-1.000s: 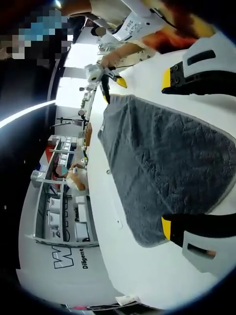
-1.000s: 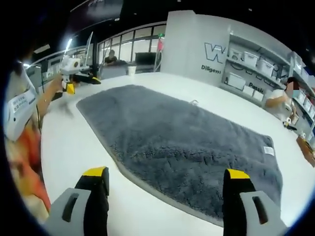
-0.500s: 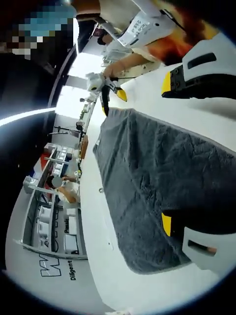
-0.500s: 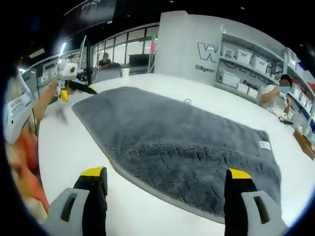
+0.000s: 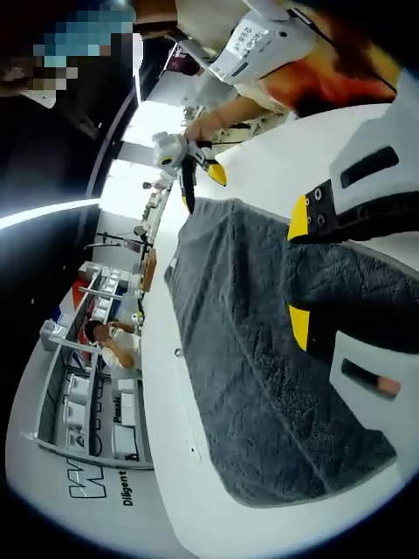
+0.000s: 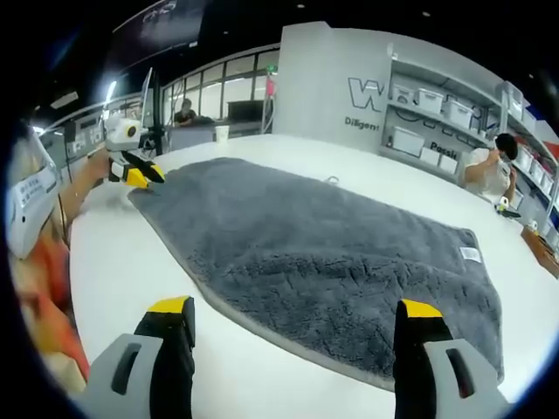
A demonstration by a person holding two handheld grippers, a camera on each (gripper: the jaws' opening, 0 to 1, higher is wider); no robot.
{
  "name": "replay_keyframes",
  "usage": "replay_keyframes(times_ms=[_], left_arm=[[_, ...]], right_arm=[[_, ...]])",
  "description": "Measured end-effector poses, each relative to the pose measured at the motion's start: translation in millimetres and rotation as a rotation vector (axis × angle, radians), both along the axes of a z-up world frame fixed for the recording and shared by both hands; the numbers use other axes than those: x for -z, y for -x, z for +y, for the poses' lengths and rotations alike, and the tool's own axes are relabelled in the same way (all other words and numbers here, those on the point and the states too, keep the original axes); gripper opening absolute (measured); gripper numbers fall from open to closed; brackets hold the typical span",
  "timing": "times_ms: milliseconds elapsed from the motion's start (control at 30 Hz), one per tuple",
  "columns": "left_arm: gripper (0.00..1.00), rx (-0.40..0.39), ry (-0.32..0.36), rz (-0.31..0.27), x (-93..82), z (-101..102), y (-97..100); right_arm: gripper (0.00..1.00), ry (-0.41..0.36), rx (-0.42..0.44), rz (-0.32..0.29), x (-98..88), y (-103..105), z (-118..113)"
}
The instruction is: Open the folded towel by lifting each exposed corner and separating the folded layers until the towel lies flat within the target outline without major curled edges
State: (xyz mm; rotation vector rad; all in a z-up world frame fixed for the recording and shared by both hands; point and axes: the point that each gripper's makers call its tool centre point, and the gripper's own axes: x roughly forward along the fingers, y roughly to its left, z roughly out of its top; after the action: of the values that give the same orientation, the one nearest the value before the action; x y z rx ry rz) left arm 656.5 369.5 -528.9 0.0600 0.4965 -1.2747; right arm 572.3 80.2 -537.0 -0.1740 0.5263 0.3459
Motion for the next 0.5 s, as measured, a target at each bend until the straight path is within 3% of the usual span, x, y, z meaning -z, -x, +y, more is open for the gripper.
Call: replay_keyframes(times_ms=[300,500], left_arm=[[0.24,0.004,-0.171,-0.044,30.1,9,-1.6],[0.17,0.005,-0.188,-0.066,30.2,11,-1.8]], right_arm=[[0.94,0.005,-0.013,0.002,-0.1,0,4],[0.94,0.012,-0.017,0.008,1.0,1,4]])
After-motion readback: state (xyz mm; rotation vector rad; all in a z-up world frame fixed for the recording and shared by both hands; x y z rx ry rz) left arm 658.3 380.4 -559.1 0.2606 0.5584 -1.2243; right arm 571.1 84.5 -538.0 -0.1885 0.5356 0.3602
